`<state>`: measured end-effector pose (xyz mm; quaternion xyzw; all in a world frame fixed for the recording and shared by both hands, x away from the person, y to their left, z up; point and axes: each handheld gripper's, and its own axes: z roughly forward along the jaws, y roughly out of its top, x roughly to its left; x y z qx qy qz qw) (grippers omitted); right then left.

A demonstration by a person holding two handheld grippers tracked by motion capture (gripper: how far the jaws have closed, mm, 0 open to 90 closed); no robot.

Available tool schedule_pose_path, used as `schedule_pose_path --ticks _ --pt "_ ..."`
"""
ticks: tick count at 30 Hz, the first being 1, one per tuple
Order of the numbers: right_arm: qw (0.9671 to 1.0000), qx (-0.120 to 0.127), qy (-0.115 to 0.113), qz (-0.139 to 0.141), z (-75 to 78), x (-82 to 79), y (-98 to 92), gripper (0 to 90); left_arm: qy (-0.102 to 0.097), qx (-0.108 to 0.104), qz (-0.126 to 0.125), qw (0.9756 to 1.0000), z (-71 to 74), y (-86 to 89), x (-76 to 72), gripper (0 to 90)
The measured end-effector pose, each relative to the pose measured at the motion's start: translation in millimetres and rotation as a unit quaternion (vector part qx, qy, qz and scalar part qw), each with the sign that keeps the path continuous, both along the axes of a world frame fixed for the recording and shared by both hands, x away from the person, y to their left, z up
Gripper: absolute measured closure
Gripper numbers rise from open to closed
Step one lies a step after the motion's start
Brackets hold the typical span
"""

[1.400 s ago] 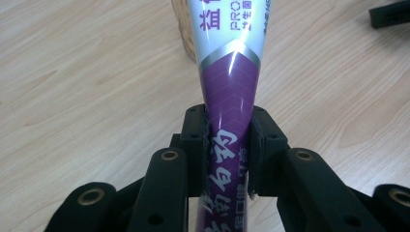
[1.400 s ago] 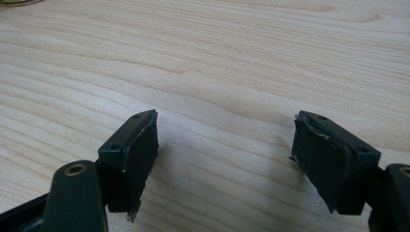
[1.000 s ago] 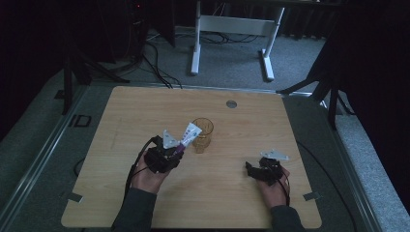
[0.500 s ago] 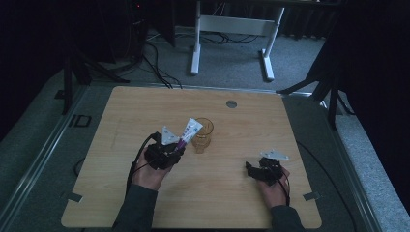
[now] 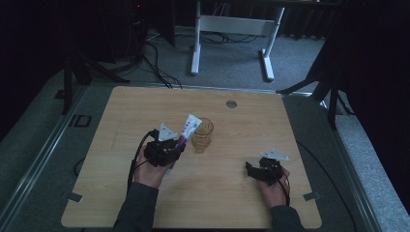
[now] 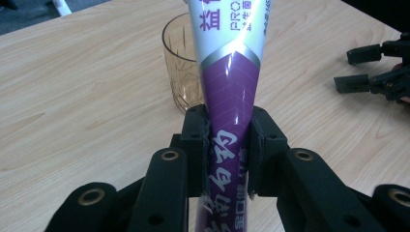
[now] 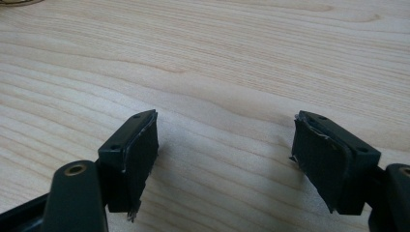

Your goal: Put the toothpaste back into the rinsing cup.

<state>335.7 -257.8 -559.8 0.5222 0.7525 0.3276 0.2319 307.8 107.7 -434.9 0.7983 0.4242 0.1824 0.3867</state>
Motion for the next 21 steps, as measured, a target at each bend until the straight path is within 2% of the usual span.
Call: schedule_pose_path --ticks 14,21 --pt "1.0 0.001 0.001 -0.001 0.1 -0.1 0.1 24.6 -0.003 -0.044 0.011 0.999 4.6 3.8 8.7 72.3" --pt "1.0 0.001 0.001 -0.001 0.1 -0.1 0.1 24.6 -0.004 -0.05 0.017 0.9986 6.0 2.7 12.1 72.3"
